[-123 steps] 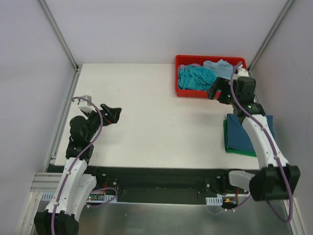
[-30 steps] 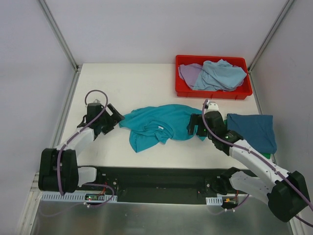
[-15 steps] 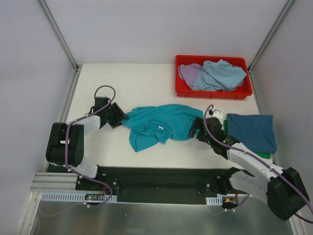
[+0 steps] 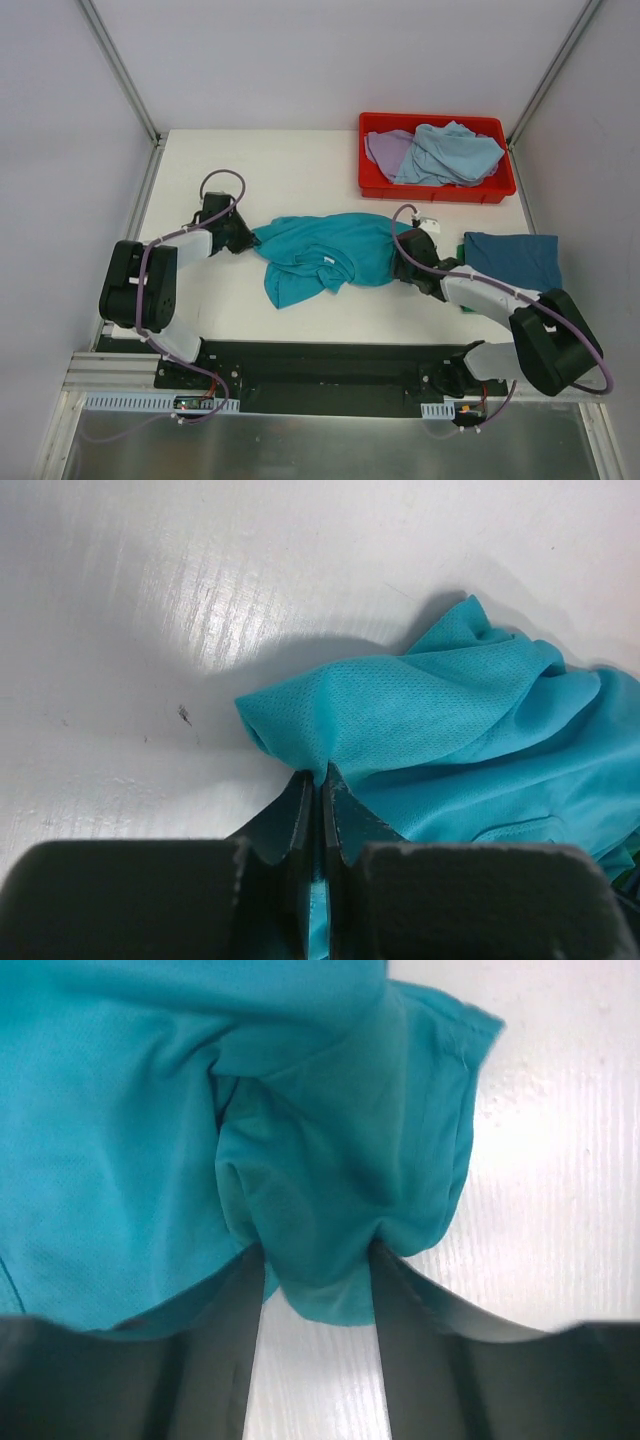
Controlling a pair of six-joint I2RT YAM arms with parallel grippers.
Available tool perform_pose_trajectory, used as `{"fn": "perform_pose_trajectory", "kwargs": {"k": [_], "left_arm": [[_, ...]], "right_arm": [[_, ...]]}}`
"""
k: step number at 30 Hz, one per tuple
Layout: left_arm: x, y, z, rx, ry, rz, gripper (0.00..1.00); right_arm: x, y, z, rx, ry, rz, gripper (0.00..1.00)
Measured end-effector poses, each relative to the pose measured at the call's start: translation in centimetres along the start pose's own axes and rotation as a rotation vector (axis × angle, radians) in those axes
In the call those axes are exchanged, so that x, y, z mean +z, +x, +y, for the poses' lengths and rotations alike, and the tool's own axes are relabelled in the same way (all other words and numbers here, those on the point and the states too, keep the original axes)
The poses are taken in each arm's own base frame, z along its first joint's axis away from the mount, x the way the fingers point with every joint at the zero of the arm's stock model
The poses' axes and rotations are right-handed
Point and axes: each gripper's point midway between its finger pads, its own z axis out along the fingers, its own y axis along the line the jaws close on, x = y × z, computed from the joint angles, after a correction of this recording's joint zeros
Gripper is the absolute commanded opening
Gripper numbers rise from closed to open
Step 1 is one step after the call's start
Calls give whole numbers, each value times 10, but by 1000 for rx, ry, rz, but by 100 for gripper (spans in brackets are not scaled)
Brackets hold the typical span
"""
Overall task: Fold and stack the t-shirts
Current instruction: Flatten out the tshirt
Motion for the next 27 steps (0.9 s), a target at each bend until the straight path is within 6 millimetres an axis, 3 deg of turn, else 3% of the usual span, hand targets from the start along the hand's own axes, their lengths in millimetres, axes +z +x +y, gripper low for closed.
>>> {"fn": "perform_pose_trajectory", "kwargs": {"k": [3, 7, 11, 15, 21, 27], "left_arm": [[-8, -5, -4, 9, 6, -26, 0], [-43, -26, -32, 52, 89, -132, 0], [-110, -51, -73, 119, 245, -313, 0], [-196, -59, -108, 185, 431, -511, 0], [-323, -56, -133, 243, 625, -782, 0], [-442, -65, -173, 274, 770, -967, 0]], "right_arm": [[3, -6, 5, -39, -3, -1, 3], [-6, -17, 9, -68, -30, -34, 0], [-45, -51, 16, -60, -119, -165, 0], [-114, -100, 27, -13, -278, -369, 1], [-251, -171, 40, 2, -537, -609, 0], [-374, -231, 35, -10, -671, -820, 0]]}}
